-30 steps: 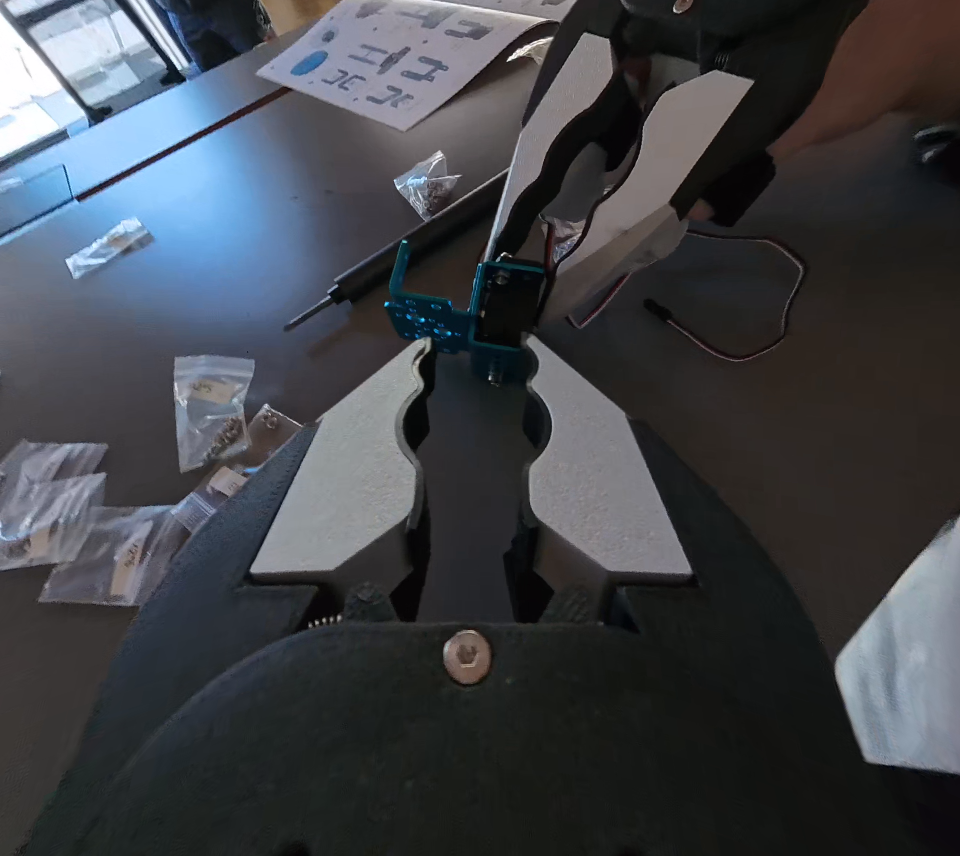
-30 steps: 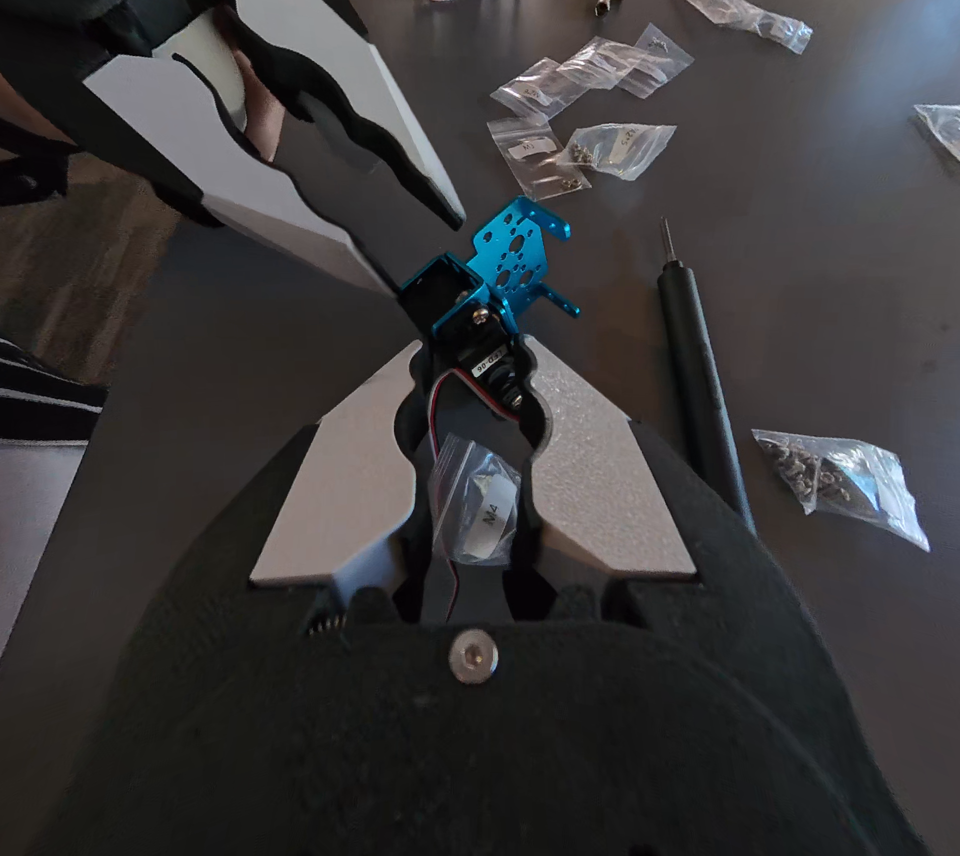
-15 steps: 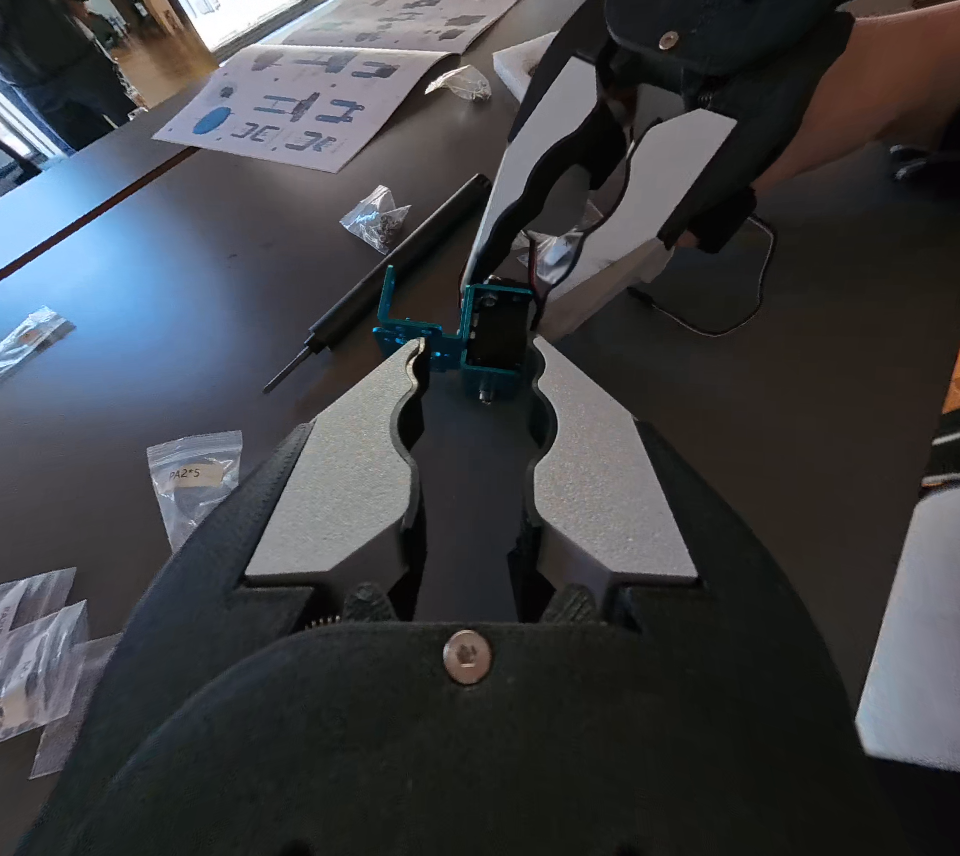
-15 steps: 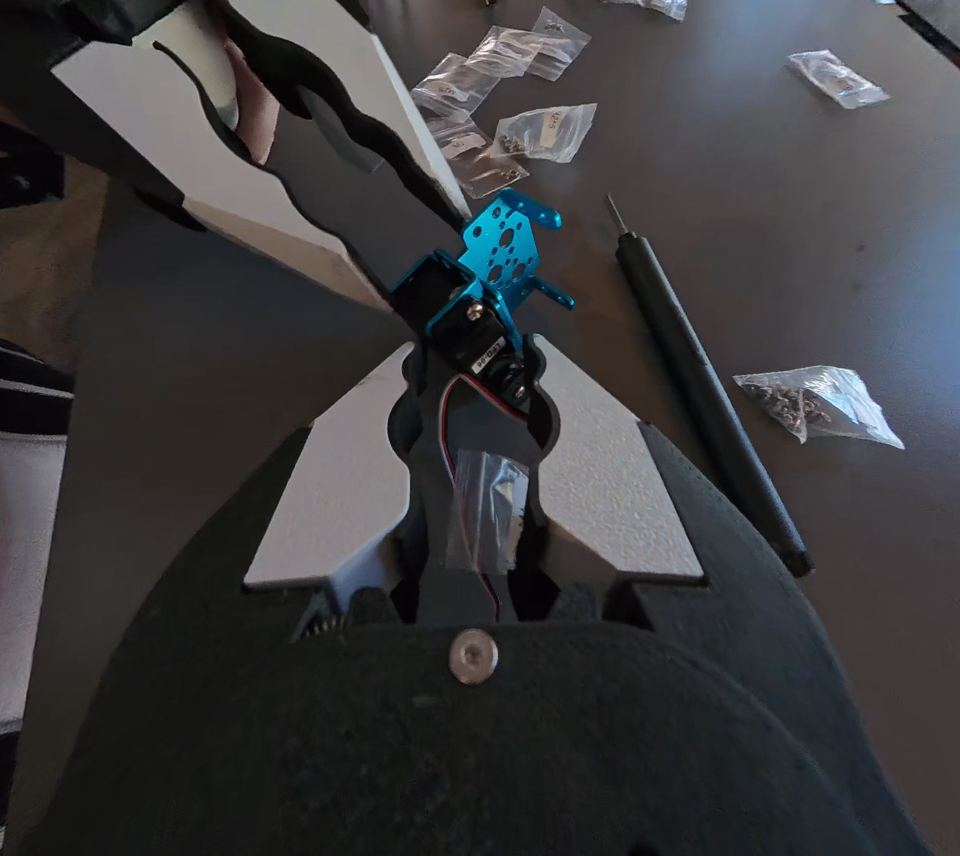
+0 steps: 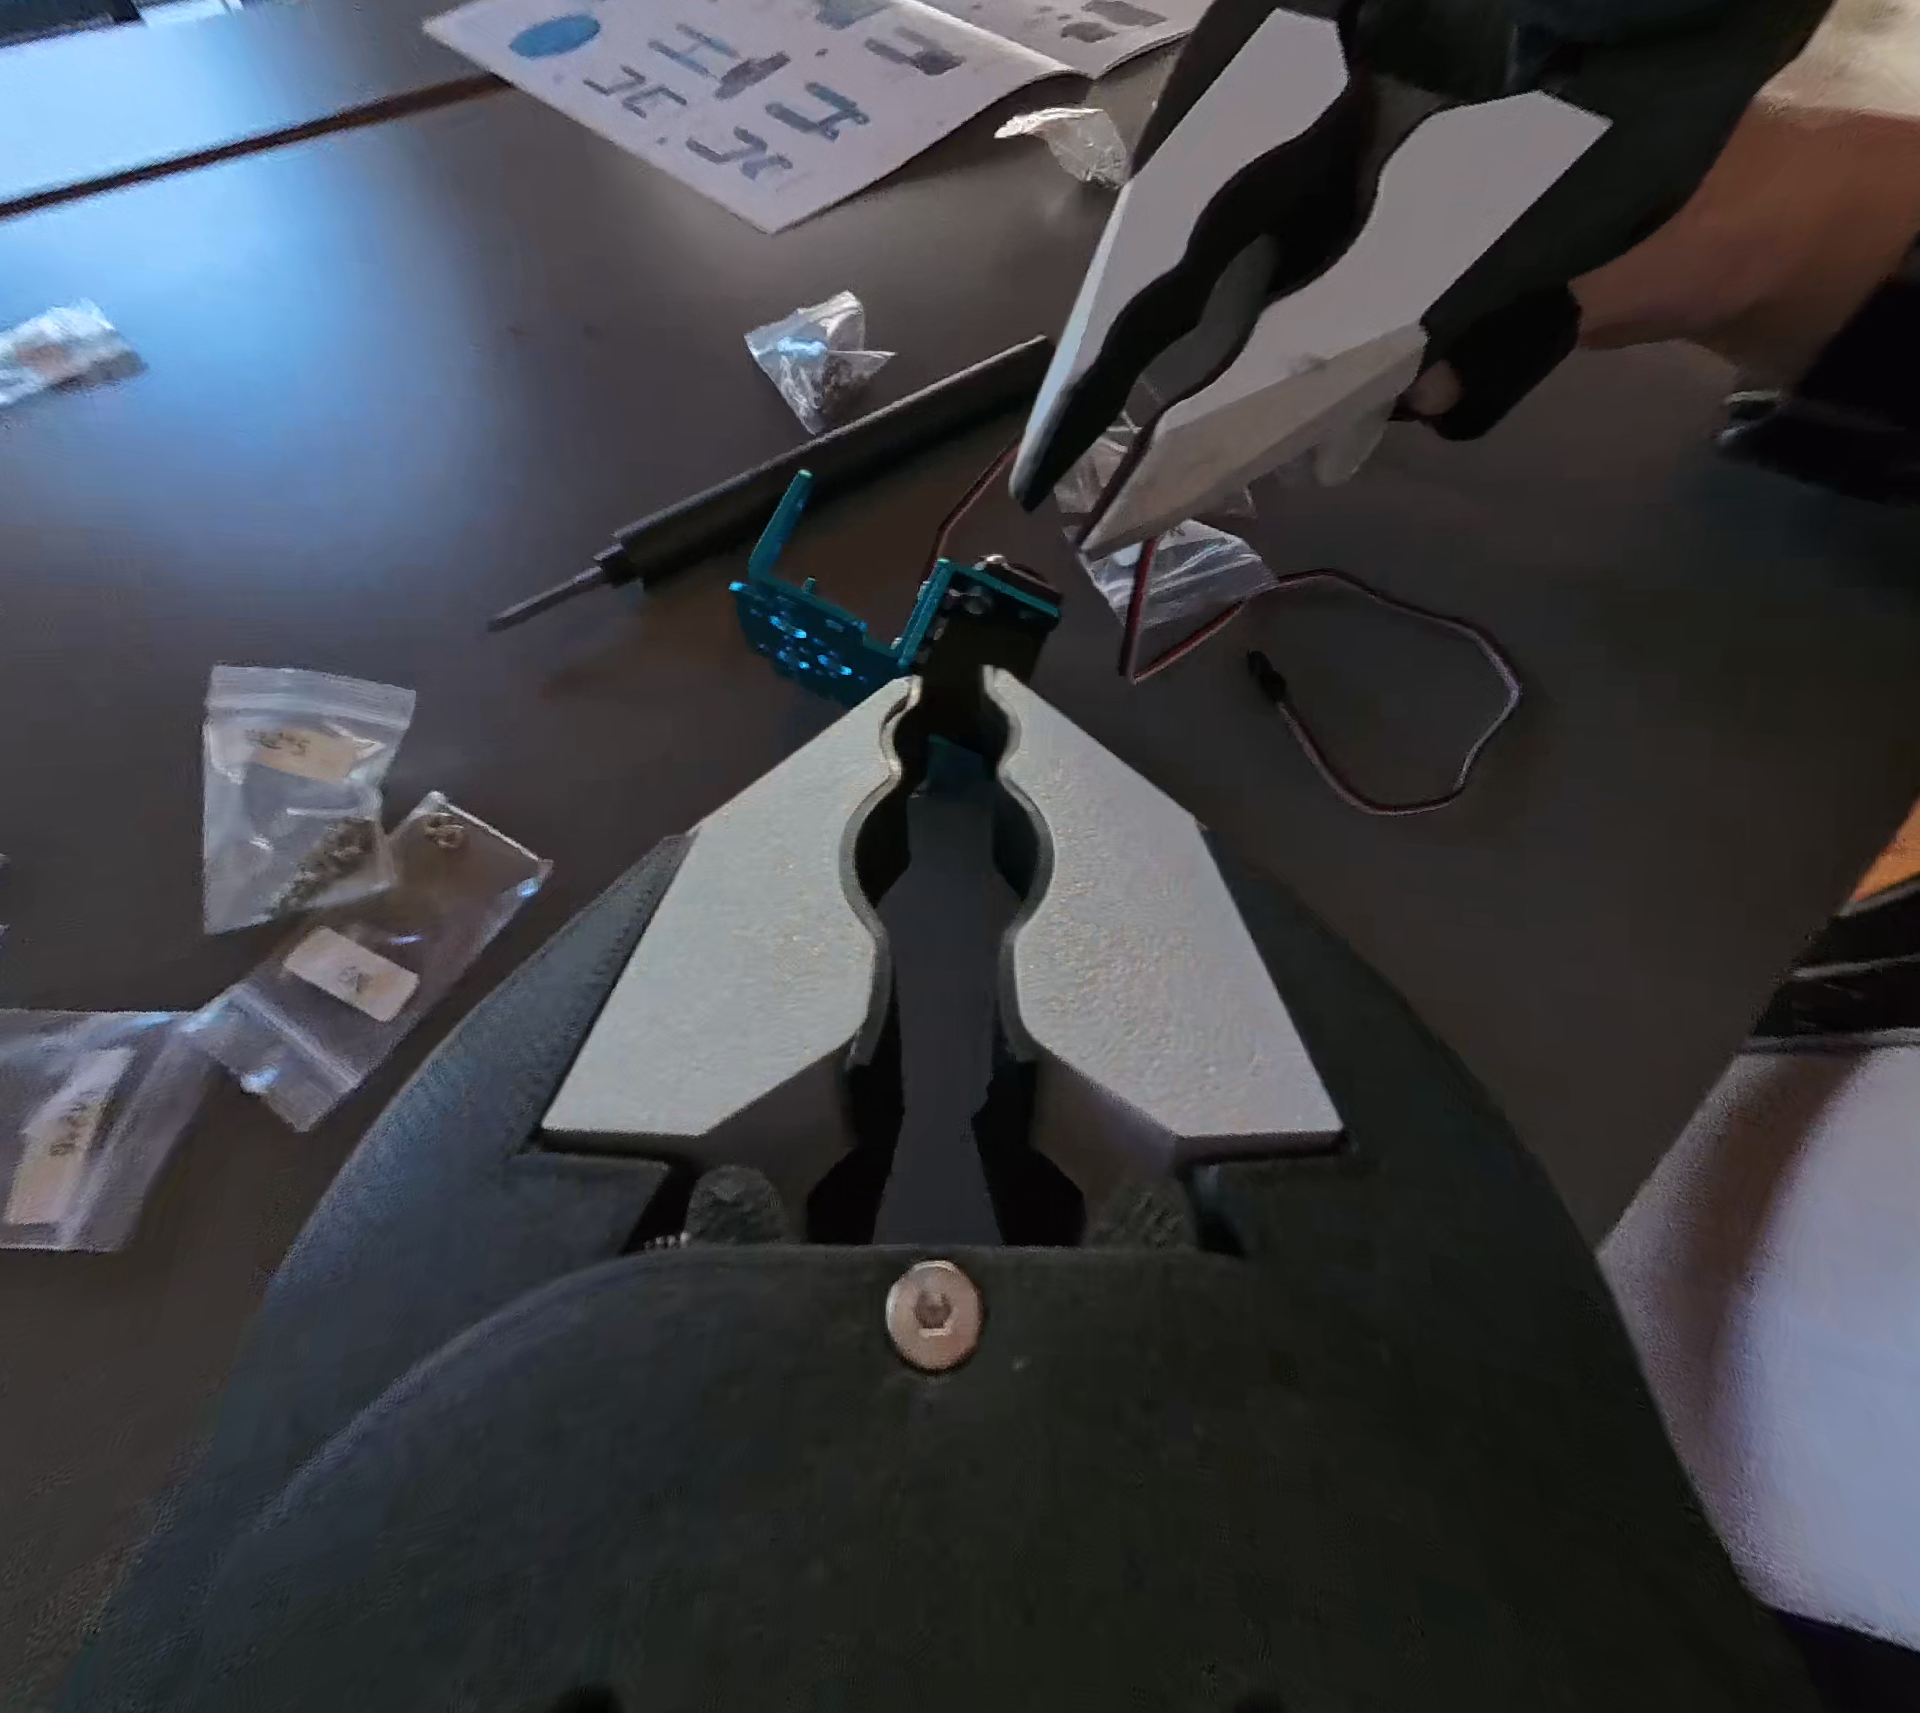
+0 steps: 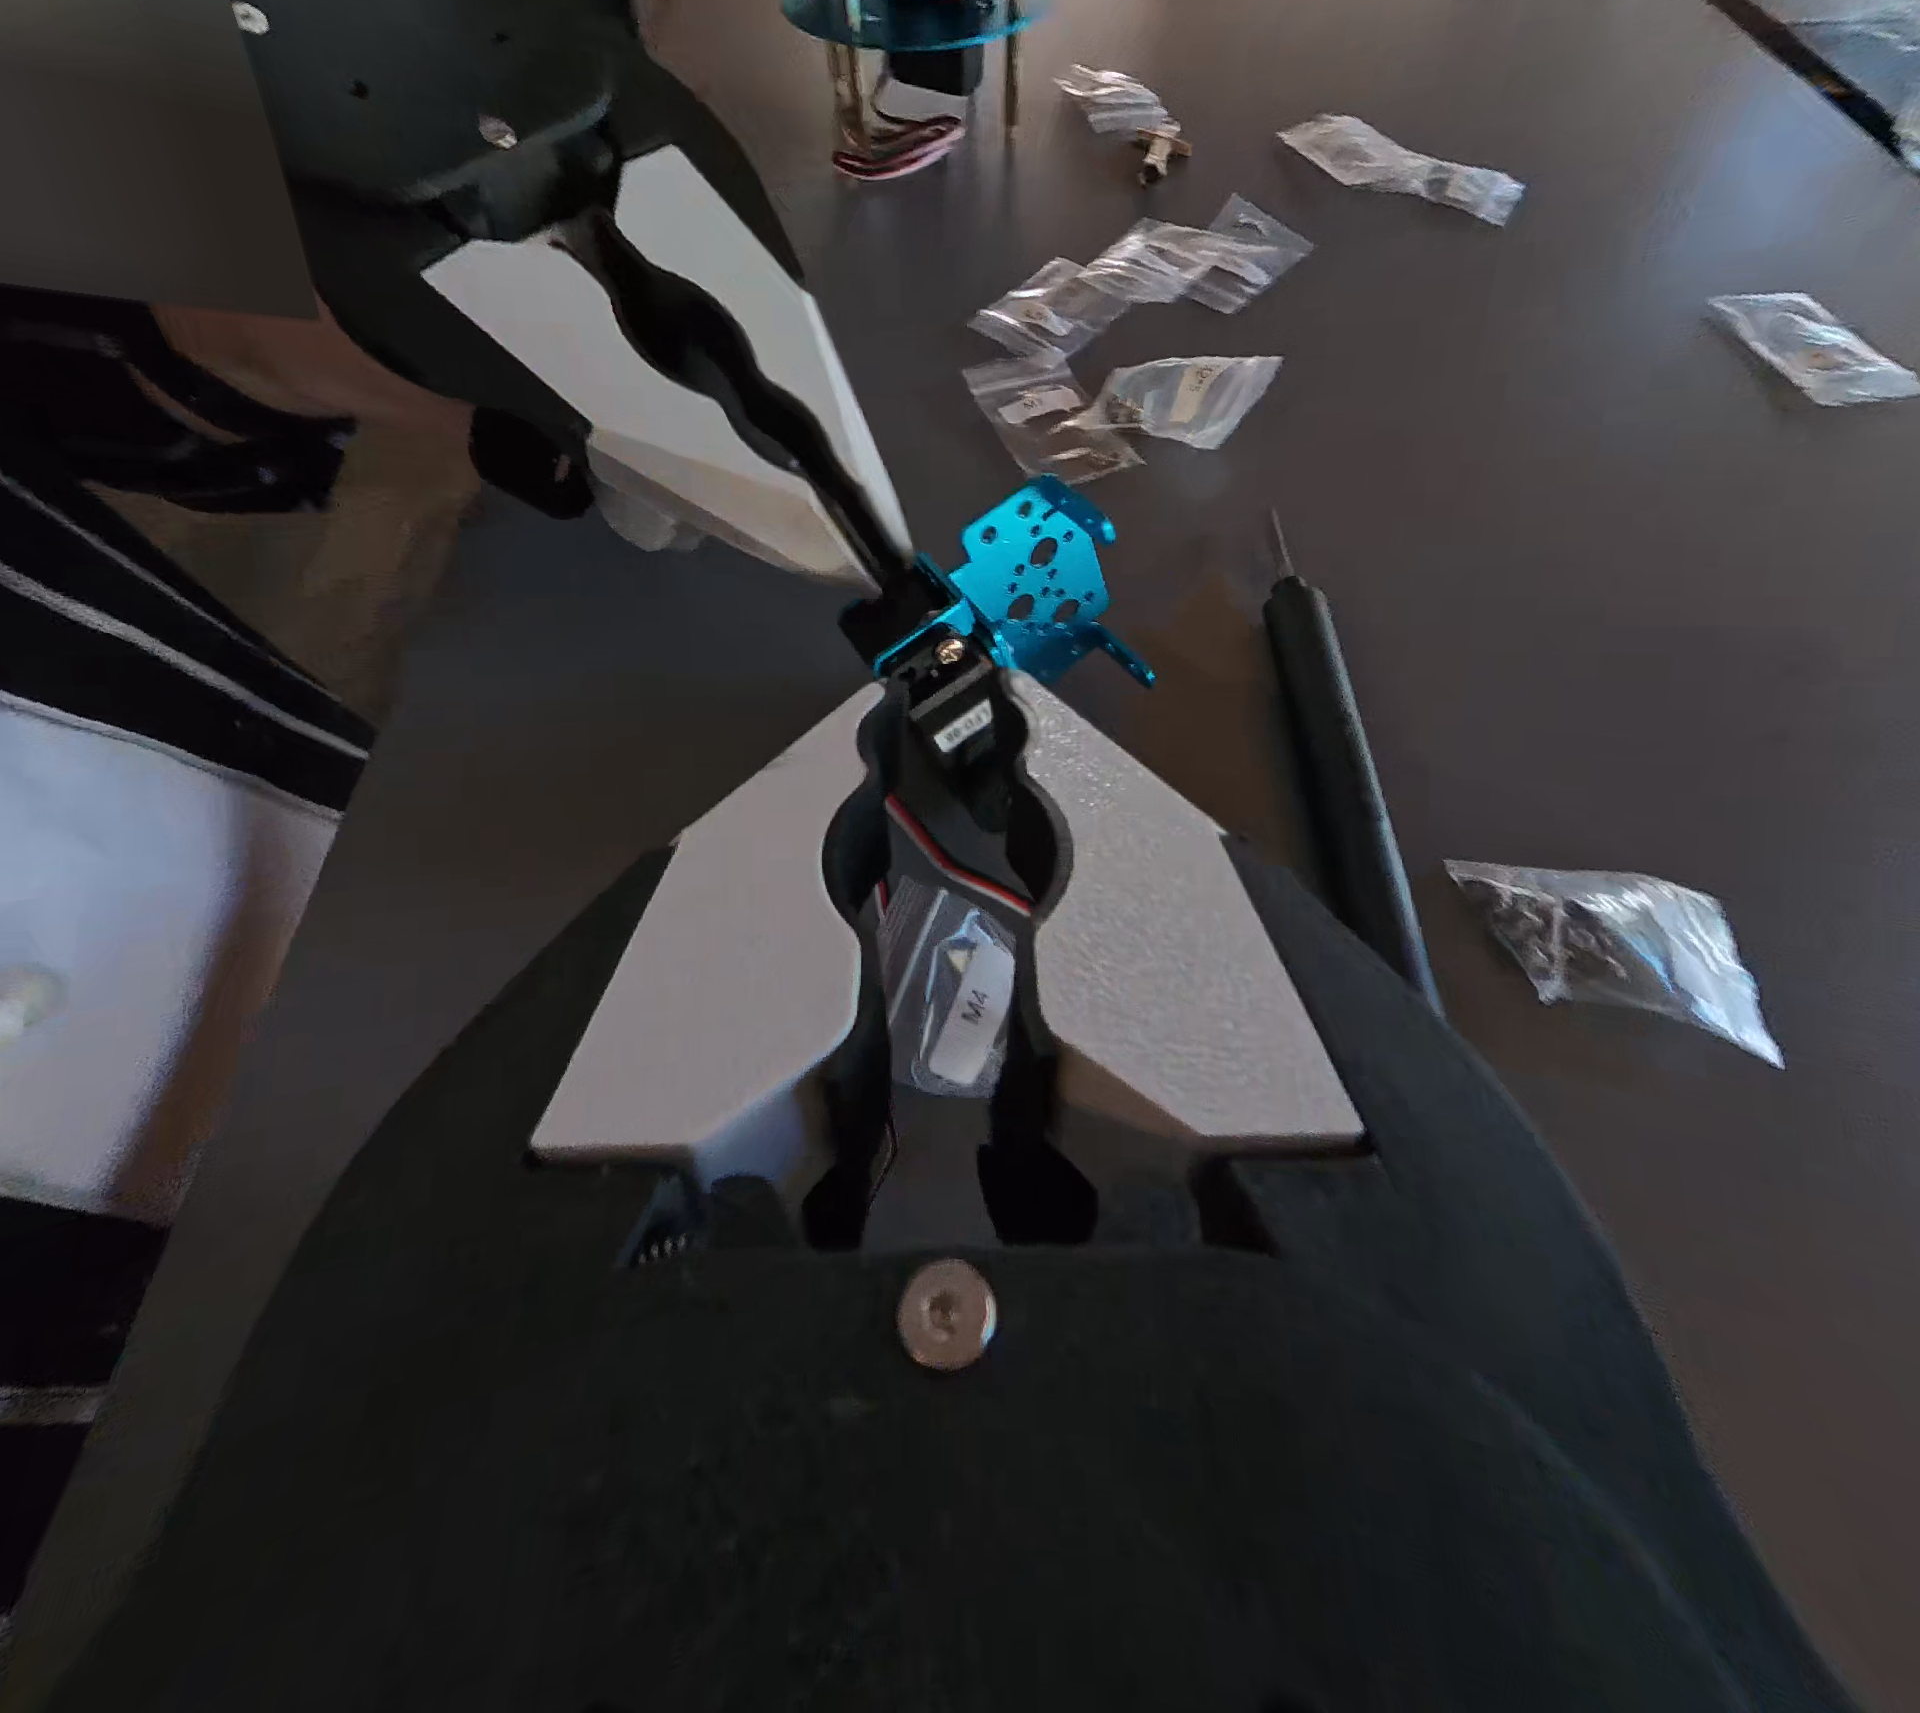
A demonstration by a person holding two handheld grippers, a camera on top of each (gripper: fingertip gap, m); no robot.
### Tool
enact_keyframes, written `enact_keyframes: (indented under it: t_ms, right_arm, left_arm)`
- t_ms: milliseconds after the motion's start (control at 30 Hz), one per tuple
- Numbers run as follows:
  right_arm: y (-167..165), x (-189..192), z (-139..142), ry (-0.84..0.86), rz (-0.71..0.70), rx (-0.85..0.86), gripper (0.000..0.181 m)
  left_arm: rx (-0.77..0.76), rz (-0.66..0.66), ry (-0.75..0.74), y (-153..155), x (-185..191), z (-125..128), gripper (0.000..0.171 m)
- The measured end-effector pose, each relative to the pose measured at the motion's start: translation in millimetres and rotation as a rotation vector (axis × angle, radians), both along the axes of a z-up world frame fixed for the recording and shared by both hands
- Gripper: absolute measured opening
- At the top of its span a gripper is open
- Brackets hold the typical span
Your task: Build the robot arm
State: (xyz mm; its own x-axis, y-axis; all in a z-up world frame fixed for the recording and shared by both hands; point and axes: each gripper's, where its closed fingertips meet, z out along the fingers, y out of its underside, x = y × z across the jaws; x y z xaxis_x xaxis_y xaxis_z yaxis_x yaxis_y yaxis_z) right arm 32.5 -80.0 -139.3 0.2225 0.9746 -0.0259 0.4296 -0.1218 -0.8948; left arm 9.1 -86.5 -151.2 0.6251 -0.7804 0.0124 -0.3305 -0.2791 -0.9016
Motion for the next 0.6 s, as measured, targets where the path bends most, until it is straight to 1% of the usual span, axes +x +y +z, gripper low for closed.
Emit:
enact_keyframes:
  t_ms: [33, 100, 167, 267, 333, 433, 467, 500, 600]
  right_arm:
    - [-2, -2, 0, 0.017, 0.036, -0.017, 0.011]
    - [-4, -5, -1, 0.028, 0.089, -0.024, 0.007]
    - [-4, -6, -2, 0.025, 0.13, -0.011, 0.007]
    - [-2, -7, -4, 0.006, 0.191, 0.053, 0.01]
    - [-1, -8, -5, -0.009, 0.228, 0.093, 0.009]
    - [1, -11, -5, -0.028, 0.256, 0.132, 0.008]
    - [1, -12, -6, -0.032, 0.264, 0.136, 0.005]
    - [2, -13, -6, -0.034, 0.269, 0.141, 0.005]
    - [2, -15, -6, -0.031, 0.287, 0.139, 0.006]
  left_arm:
    - [-0.024, 0.005, -0.009, -2, 3, -1, 0.009]
    - [-0.032, 0.032, -0.015, -2, 5, -1, 0.008]
    - [-0.03, 0.067, -0.011, 1, 4, 1, 0.005]
    - [-0.034, 0.079, -0.02, 1, 5, 4, 0.004]
    - [-0.023, 0.073, -0.001, 1, 6, 5, 0.001]
    - [0.002, 0.047, 0.009, 1, 9, 9, 0.002]
    - [0.011, 0.042, 0.016, 1, 10, 9, 0.002]
    - [0.02, 0.041, 0.033, 2, 9, 8, 0.006]
    - [0.026, 0.017, 0.08, 3, 10, 1, 0.006]
